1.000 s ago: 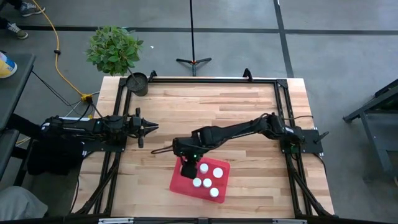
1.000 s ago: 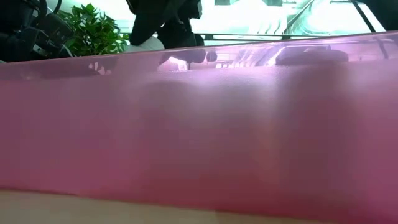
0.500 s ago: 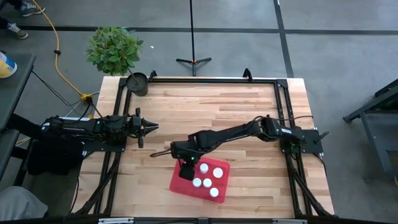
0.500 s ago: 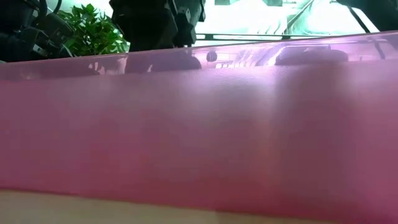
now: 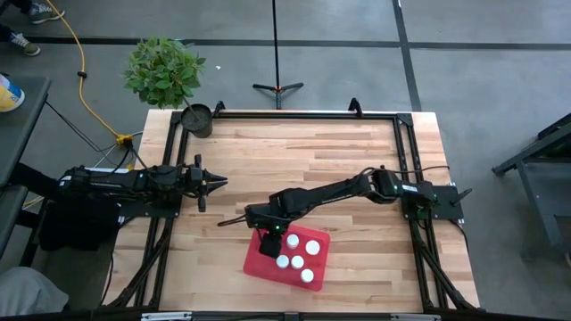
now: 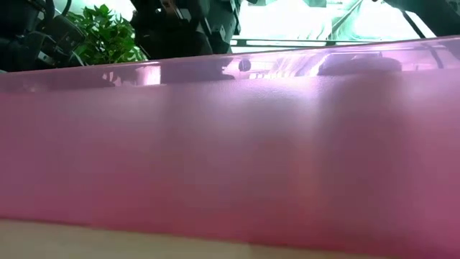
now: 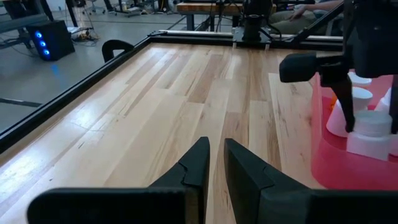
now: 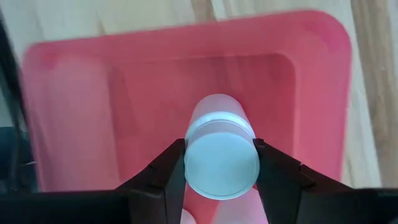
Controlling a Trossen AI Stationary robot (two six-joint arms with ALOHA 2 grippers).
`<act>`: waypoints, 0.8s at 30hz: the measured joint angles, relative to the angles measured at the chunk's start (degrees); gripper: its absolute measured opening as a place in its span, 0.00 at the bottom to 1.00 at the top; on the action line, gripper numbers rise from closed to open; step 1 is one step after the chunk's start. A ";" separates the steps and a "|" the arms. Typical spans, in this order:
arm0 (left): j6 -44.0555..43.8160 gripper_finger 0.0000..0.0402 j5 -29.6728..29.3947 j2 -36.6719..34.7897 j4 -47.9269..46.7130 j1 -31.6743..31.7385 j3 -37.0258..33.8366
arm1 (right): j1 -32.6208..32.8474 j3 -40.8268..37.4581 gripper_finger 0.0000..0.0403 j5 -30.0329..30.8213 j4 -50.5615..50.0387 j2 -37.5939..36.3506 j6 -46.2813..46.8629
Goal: Pick and place pill bottles into a basket
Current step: Put the white medicine bottle into the red container
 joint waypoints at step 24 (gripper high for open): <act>-0.01 0.21 0.00 -0.02 0.00 0.00 0.00 | 0.00 0.00 0.50 4.17 -2.64 -0.05 0.00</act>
